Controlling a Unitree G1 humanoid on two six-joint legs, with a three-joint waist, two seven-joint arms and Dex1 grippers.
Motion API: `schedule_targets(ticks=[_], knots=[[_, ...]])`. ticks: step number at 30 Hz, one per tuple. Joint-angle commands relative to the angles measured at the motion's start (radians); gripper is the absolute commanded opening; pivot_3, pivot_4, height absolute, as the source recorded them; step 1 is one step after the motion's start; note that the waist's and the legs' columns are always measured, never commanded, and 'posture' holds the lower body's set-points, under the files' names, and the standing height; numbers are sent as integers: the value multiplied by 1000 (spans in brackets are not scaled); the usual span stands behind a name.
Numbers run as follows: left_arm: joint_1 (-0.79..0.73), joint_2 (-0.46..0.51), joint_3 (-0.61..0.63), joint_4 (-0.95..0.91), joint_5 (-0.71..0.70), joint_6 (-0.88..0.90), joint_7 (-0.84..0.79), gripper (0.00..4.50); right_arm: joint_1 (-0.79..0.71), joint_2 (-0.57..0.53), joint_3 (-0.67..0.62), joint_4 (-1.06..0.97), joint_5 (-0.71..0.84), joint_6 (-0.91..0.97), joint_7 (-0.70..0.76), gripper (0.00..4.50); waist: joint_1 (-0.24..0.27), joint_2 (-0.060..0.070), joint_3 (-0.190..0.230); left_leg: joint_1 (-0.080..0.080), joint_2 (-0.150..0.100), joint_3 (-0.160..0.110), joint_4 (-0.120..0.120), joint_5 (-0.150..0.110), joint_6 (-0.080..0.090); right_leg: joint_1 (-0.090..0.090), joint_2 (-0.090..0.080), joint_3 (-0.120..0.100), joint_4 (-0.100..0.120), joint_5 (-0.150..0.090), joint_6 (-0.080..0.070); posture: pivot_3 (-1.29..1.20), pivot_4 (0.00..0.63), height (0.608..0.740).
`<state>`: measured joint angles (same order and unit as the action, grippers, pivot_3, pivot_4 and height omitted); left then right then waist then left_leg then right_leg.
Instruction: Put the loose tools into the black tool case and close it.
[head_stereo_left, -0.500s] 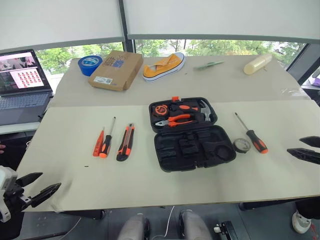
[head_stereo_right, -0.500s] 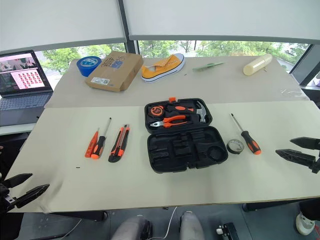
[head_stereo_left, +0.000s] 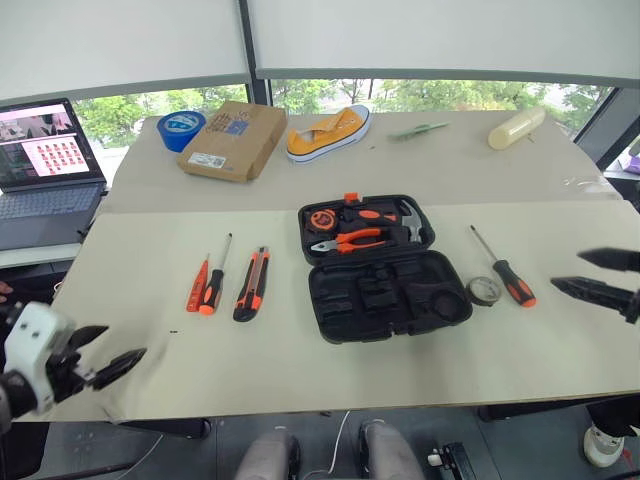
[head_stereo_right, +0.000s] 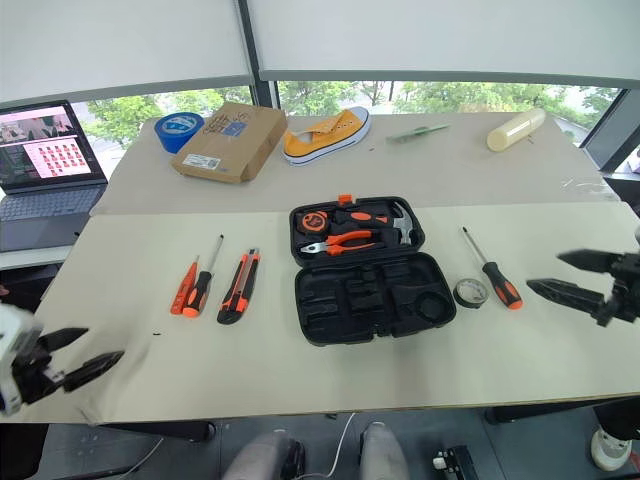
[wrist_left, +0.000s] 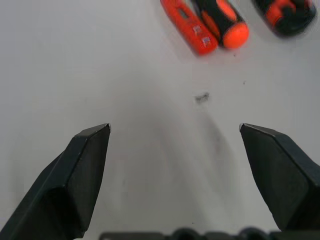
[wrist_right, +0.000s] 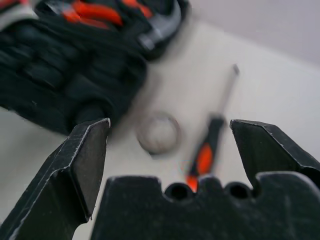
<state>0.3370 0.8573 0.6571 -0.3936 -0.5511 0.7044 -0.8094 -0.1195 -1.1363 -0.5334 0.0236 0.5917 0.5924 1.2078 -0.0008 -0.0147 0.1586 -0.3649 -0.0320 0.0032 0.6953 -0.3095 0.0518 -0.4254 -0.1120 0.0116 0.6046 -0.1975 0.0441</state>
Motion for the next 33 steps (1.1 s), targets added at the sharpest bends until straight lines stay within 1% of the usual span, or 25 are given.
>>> schedule_targets(ticks=[1,5,6,8,11,13,17,19,20,23,33], knots=[[-225,39,-65,-130,-133,277,181,4411,-90,27,39,-244,127,110,-89,4485,3,0,0,0,0,-1,0,0,0,0,0,0,1,0,0,0,150,735],[-460,7,-172,-138,-153,552,369,4411,-142,58,112,-374,190,176,-143,4485,4,-1,0,-3,-3,-3,1,1,-2,-3,1,-1,5,0,0,0,150,735],[-515,-3,-222,-142,-134,588,412,4411,-148,70,132,-398,191,169,-149,4485,5,-2,1,-4,-4,-3,1,2,-3,-3,1,-1,6,0,0,0,150,735],[-605,-46,-278,-147,-133,685,470,4411,-160,89,167,-431,184,154,-162,4485,6,-2,1,-5,-6,-3,1,5,-9,-5,1,-1,6,0,1,0,150,735],[-713,-153,-337,-150,-94,831,575,4411,-174,119,219,-470,175,130,-169,4485,10,-6,3,-6,-6,-3,1,6,-9,-5,1,-1,6,1,1,0,150,735],[-766,-221,-368,-154,-63,870,624,4411,-175,139,237,-483,179,126,-176,4485,11,-8,4,-6,-7,-3,1,6,-10,-5,1,-1,6,1,2,0,150,735],[-809,-296,-406,-156,-10,907,684,4411,-145,167,258,-498,160,97,-179,4485,11,-9,5,-7,-7,-4,1,7,-11,-7,1,-1,7,1,2,0,150,735],[-817,-321,-417,-153,12,910,702,3901,-129,175,261,-505,156,84,-176,4500,11,-9,5,-7,-7,-3,1,7,-12,-7,1,-1,7,1,2,0,150,735],[-819,-328,-423,-151,19,910,707,3737,-124,178,260,-507,157,80,-176,4500,10,-9,5,-7,-7,-3,1,7,-12,-8,1,0,7,1,2,0,150,735],[-813,-344,-429,-143,31,910,721,2649,-114,182,256,-508,162,74,-176,4500,12,-10,5,-8,-7,-3,1,7,-12,-9,1,0,7,1,1,0,150,735],[-815,-373,-409,-140,70,910,745,2649,-93,175,241,-495,159,54,-165,4500,12,-10,5,-8,-7,-3,2,8,-13,-9,0,0,7,1,1,0,150,735]])
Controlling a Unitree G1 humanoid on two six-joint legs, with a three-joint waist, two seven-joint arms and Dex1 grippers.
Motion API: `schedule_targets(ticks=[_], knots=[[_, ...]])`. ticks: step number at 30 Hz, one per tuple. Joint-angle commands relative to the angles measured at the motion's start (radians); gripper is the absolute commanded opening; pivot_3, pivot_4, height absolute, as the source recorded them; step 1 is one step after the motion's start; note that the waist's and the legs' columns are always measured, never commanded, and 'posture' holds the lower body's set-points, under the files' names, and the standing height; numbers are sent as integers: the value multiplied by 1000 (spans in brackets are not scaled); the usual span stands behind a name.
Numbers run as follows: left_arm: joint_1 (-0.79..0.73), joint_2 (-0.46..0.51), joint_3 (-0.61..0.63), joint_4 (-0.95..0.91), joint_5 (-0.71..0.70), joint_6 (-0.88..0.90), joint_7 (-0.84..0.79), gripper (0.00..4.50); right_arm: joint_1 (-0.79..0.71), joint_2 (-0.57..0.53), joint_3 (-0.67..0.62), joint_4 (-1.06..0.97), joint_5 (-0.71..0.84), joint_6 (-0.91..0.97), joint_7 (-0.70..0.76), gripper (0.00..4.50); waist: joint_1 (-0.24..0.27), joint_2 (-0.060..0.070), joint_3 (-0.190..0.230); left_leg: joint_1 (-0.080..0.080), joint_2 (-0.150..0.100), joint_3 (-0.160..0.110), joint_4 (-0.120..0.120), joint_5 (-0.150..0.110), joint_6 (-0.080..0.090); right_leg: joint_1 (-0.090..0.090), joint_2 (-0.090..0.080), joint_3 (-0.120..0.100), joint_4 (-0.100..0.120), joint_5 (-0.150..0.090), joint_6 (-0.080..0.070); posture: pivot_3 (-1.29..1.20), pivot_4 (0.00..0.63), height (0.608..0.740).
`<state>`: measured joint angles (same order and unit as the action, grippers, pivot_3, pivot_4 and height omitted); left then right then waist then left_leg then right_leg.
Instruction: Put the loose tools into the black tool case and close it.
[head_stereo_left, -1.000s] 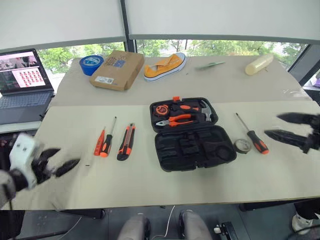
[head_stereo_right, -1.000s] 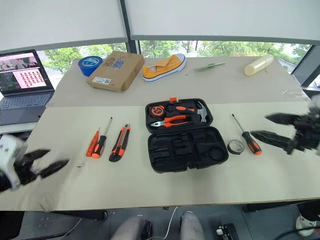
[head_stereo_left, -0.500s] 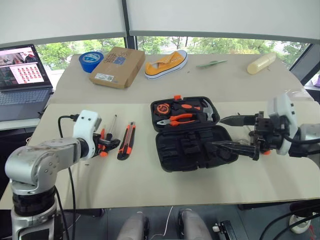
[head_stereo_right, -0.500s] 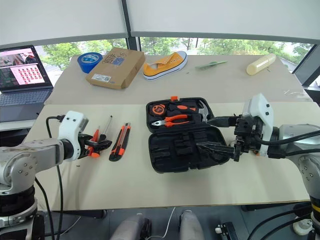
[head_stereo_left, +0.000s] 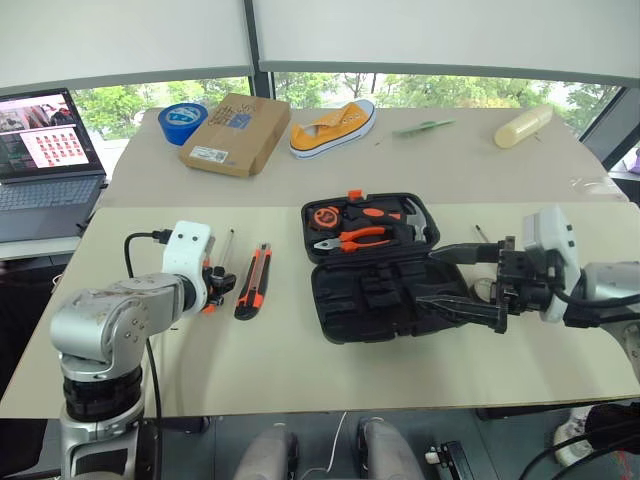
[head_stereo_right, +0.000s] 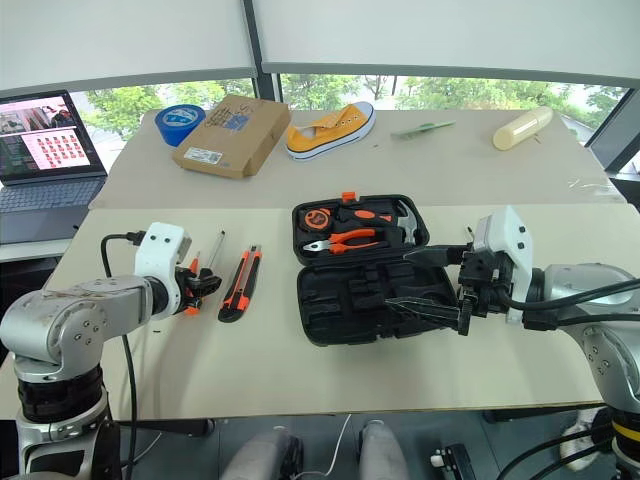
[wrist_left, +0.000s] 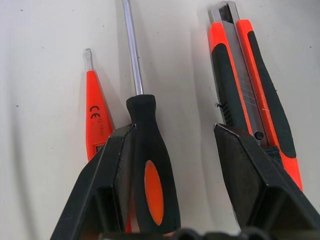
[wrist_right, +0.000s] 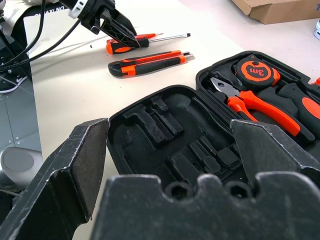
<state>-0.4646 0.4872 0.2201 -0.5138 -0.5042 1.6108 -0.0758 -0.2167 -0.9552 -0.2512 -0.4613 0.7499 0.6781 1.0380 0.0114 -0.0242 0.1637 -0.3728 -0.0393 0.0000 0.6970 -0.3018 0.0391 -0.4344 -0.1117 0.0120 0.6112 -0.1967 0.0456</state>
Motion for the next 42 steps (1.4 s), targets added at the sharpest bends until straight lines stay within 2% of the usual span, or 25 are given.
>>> schedule_targets(ticks=[1,13,16,18,20,24,29,31,33,35,38,42], knots=[[-15,-1,28,-20,25,4,13,2649,8,-4,-40,-9,-3,-35,6,4500,0,0,0,0,0,0,0,0,0,0,0,0,0,0,0,0,150,735],[7,-31,9,48,60,4,18,2649,4,1,-29,-11,4,-40,-11,4500,0,0,0,0,0,0,0,0,0,0,0,0,0,0,0,0,150,735],[11,-47,-3,52,60,4,11,1990,0,4,-30,-13,8,-36,-18,4500,0,0,0,0,0,0,1,0,0,0,0,0,0,0,0,0,150,735],[12,-52,-7,53,64,4,8,1240,-2,6,-30,-16,12,-34,-23,4500,0,0,0,0,0,0,1,0,0,0,0,0,0,0,0,0,150,735],[10,-53,-5,54,68,4,4,813,-3,7,-31,-18,15,-32,-27,4500,1,0,0,0,0,0,1,0,0,0,0,0,0,0,0,0,150,735],[-33,-38,7,58,69,4,-14,812,3,7,-35,-11,12,-30,-27,4500,1,0,0,0,0,0,1,0,0,0,0,0,0,0,0,0,150,735],[-117,56,-11,88,70,-34,-82,811,10,0,-33,13,-6,-36,-20,4500,1,-2,1,-3,0,-1,4,0,0,-2,0,-1,1,0,0,0,150,735],[-200,197,-87,116,20,-150,-259,811,1,-7,-34,35,-14,-42,-13,4500,0,-2,1,-3,-1,0,4,0,0,-3,0,0,1,0,0,0,150,735],[-287,326,-217,140,11,-342,-498,811,-2,-13,-34,63,-40,-61,-6,4500,0,-3,2,-6,0,-1,5,1,-1,-5,1,-1,3,0,-1,0,150,735],[-381,372,-370,203,38,-537,-731,811,6,-21,-32,105,-81,-91,2,4500,4,-3,2,-9,0,-1,6,1,-1,-6,1,-1,3,0,-1,0,150,735],[-459,360,-535,291,97,-732,-936,811,19,-30,-40,159,-122,-124,18,4500,11,-1,1,-9,-3,-1,7,1,-1,-3,-2,-3,-1,1,1,0,150,735],[-526,255,-705,428,194,-895,-1072,811,52,-59,-52,236,-197,-200,53,4500,1,-1,1,-9,-3,2,9,0,2,-3,0,-1,0,2,2,0,150,735]])
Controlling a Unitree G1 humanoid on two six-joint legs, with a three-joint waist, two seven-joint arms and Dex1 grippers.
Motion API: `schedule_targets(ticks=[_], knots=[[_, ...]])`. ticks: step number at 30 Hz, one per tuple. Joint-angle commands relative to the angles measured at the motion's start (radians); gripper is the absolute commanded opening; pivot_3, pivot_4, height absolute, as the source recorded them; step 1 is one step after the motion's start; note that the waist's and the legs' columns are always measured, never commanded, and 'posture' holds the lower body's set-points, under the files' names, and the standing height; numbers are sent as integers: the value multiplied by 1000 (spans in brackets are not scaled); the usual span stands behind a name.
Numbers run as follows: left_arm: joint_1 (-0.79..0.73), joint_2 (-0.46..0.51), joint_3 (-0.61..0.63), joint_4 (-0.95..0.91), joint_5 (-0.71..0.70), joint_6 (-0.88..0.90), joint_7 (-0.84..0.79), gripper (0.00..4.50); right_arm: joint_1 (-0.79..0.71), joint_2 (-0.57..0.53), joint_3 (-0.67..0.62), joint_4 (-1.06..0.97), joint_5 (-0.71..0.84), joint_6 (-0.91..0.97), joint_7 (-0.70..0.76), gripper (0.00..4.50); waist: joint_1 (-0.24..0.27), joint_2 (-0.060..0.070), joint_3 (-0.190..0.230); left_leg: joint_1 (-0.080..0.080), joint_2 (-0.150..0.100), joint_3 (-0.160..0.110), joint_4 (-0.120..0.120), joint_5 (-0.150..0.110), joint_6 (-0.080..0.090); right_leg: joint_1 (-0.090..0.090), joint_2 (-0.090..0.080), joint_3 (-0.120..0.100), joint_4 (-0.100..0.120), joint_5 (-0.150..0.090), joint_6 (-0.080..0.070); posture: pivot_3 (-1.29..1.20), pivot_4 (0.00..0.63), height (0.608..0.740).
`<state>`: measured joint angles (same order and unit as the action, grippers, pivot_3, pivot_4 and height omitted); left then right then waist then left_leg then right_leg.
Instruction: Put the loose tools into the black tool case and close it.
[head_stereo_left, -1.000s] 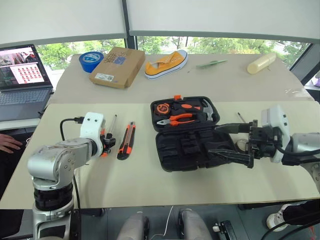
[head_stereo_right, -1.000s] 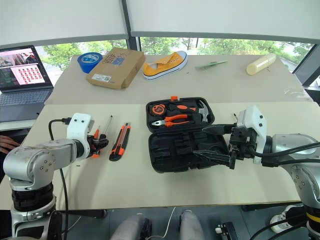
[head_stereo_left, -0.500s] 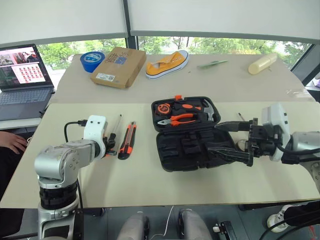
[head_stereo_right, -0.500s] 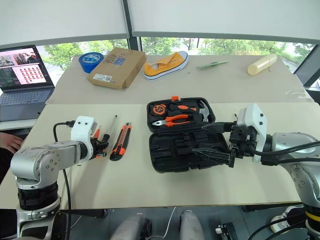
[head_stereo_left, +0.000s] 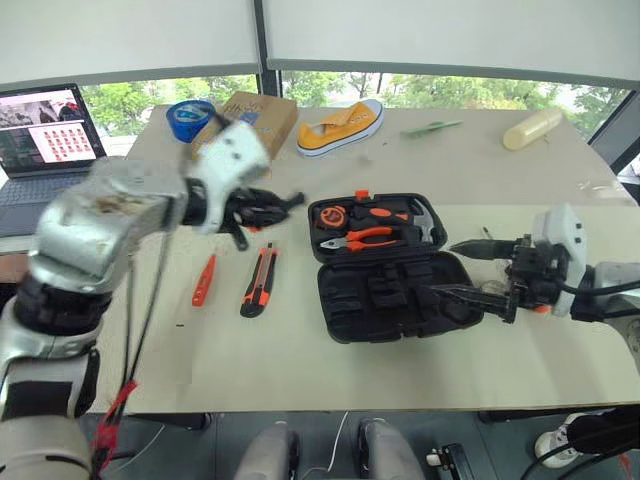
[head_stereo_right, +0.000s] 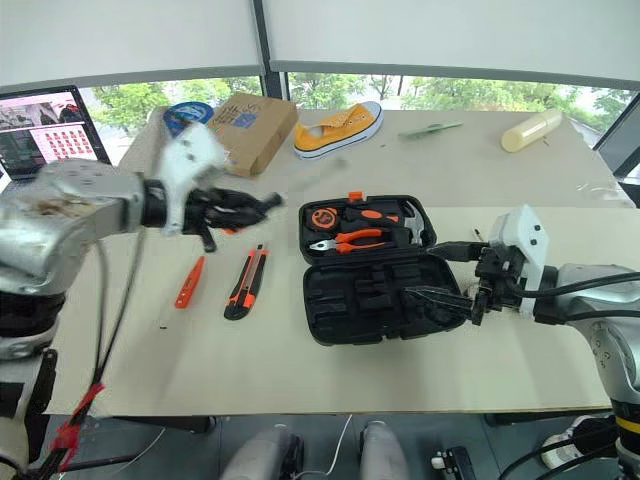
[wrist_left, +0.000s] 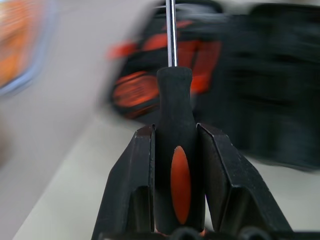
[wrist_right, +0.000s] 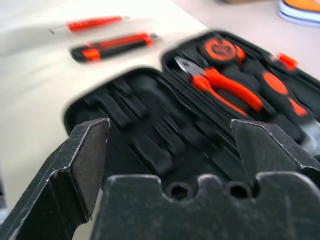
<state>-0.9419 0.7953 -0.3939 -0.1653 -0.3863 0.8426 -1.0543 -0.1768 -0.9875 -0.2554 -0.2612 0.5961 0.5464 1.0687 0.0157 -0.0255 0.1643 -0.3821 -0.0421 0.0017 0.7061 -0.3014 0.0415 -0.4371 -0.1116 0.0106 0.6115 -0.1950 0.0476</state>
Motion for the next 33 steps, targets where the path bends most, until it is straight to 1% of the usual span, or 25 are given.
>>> schedule_targets(ticks=[1,3,6,13,20,24,30,31,33], knots=[[-63,-91,-124,117,102,-153,-103,811,16,-28,-52,51,-53,-78,20,4500,-4,0,0,-2,1,0,2,0,2,-1,1,0,1,0,0,0,150,735],[-84,-157,-167,191,156,-193,-101,811,20,-26,-58,71,-67,-92,14,4500,-6,0,0,-4,3,0,7,-1,5,-2,3,0,2,0,0,0,150,735],[-116,-250,-195,302,212,-224,-88,811,36,-16,-68,73,-79,-101,0,4500,-9,0,0,-5,3,1,8,-3,8,-2,3,1,2,0,1,0,150,735],[-160,-428,-185,471,289,-219,-32,811,76,17,-95,42,-80,-105,-41,4500,-4,0,0,-5,3,1,11,-5,11,-1,3,1,2,1,2,0,150,735],[-190,-496,-181,596,372,-284,1,811,71,36,-107,29,-67,-91,-71,4500,-4,0,0,-7,3,1,14,-5,12,-2,3,1,2,1,3,0,150,735],[-201,-510,-174,617,389,-295,-21,811,67,47,-118,19,-53,-78,-88,4500,-4,0,0,-7,3,1,14,-5,12,-2,3,1,2,1,4,0,150,735],[-188,-501,-184,612,425,-320,-64,811,76,56,-130,7,-40,-70,-102,4500,-4,0,0,-7,3,1,14,-5,12,-2,3,1,2,2,4,0,150,735],[-187,-500,-183,613,432,-321,-65,1310,77,58,-131,4,-40,-69,-103,4500,-4,0,0,-7,3,1,14,-5,12,-2,3,1,2,2,4,0,150,735],[-188,-500,-176,613,442,-322,-67,1889,78,61,-131,1,-40,-68,-105,4500,-3,0,0,-7,3,1,14,-5,12,-1,3,1,2,2,4,0,150,735]])
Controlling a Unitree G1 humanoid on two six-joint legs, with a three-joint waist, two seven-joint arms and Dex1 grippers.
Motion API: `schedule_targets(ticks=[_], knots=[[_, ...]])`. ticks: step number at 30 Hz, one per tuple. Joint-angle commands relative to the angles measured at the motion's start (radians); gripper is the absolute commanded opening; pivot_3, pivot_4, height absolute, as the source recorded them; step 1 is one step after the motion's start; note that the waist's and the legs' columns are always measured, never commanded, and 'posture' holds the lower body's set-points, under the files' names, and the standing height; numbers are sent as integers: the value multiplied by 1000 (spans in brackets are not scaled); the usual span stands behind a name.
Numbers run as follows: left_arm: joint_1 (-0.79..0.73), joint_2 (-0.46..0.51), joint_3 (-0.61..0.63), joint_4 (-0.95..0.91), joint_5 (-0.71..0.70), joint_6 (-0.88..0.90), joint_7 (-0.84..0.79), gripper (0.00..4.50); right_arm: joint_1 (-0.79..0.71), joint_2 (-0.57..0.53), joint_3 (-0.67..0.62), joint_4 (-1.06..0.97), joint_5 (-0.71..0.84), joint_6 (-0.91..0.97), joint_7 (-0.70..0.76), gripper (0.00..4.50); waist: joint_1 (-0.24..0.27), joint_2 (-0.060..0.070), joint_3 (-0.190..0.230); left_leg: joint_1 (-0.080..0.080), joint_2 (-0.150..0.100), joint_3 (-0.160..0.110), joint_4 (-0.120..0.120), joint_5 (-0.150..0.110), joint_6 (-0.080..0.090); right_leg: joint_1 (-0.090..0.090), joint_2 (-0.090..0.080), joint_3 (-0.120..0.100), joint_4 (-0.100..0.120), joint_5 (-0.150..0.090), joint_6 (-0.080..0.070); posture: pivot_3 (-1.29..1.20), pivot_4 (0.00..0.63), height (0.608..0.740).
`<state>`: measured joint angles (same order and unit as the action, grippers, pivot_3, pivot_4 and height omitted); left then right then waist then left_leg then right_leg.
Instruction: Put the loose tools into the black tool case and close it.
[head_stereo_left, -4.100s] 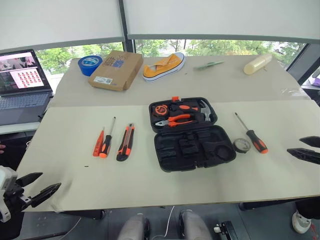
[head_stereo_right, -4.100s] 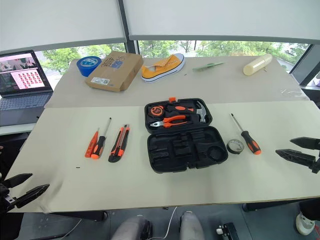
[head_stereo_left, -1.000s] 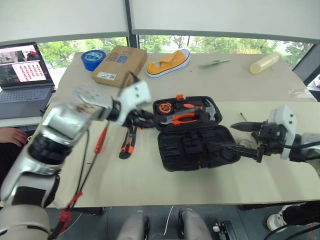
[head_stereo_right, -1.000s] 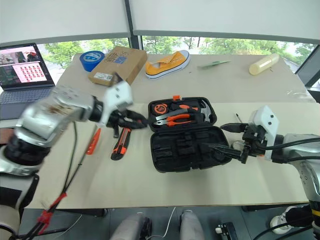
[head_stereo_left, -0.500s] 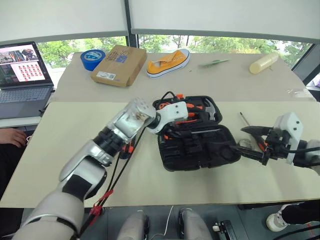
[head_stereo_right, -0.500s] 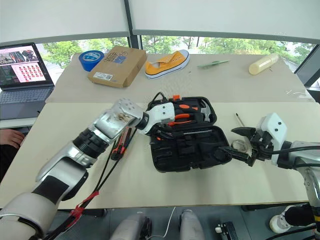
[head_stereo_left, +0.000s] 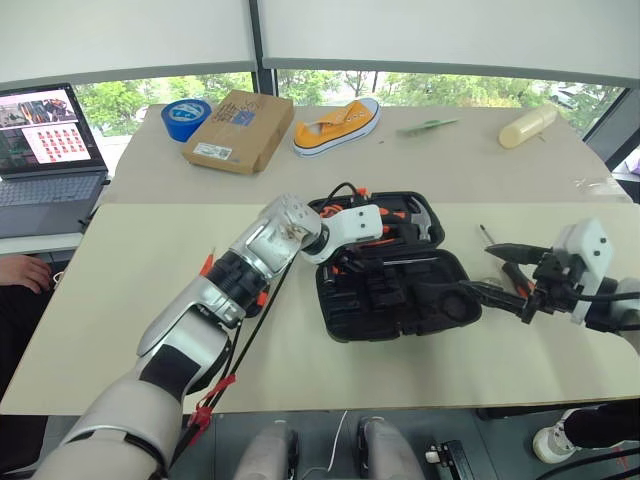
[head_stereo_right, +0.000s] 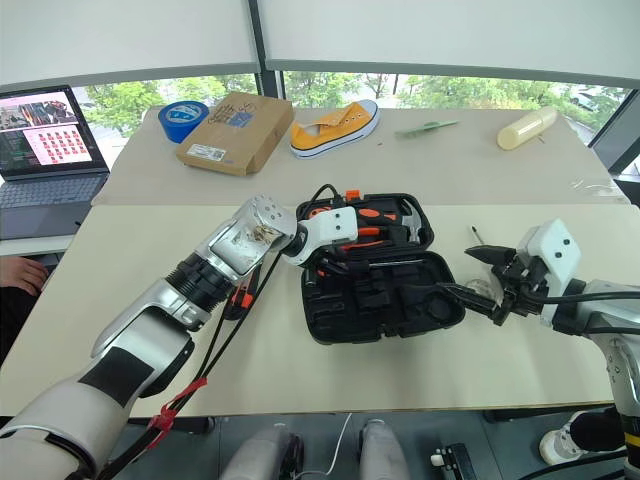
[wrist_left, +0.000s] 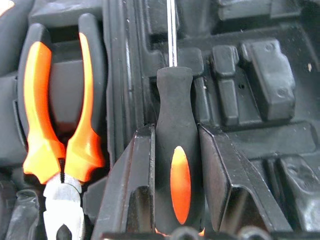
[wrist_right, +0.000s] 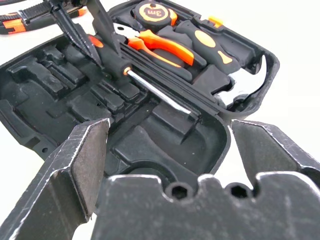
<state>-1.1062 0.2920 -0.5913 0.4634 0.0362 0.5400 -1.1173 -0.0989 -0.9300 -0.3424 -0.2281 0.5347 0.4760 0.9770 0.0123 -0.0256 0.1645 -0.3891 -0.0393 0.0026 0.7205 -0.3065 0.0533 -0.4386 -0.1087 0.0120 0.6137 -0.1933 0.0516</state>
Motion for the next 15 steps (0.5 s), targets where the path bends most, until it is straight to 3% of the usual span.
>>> schedule_targets(ticks=[1,7,11,15], knots=[[-27,6,27,-20,20,-18,-9,2217,2,5,-44,-35,22,3,-14,4500,0,0,0,0,0,0,0,0,0,0,0,0,0,0,0,0,150,735],[-53,9,72,-54,5,-6,-23,4484,1,14,-41,-36,20,3,-12,4500,-1,0,0,0,0,0,1,0,0,0,0,0,1,0,0,0,150,735],[-58,-11,85,-34,11,-22,-3,3997,-2,17,-37,-35,20,3,-12,4500,1,0,0,0,0,0,1,0,1,0,0,0,1,0,0,0,150,735],[-38,-35,60,4,42,-68,9,2435,-10,20,-26,-28,14,0,-13,4500,1,0,0,0,0,0,2,0,1,0,0,0,1,0,0,0,150,735]])
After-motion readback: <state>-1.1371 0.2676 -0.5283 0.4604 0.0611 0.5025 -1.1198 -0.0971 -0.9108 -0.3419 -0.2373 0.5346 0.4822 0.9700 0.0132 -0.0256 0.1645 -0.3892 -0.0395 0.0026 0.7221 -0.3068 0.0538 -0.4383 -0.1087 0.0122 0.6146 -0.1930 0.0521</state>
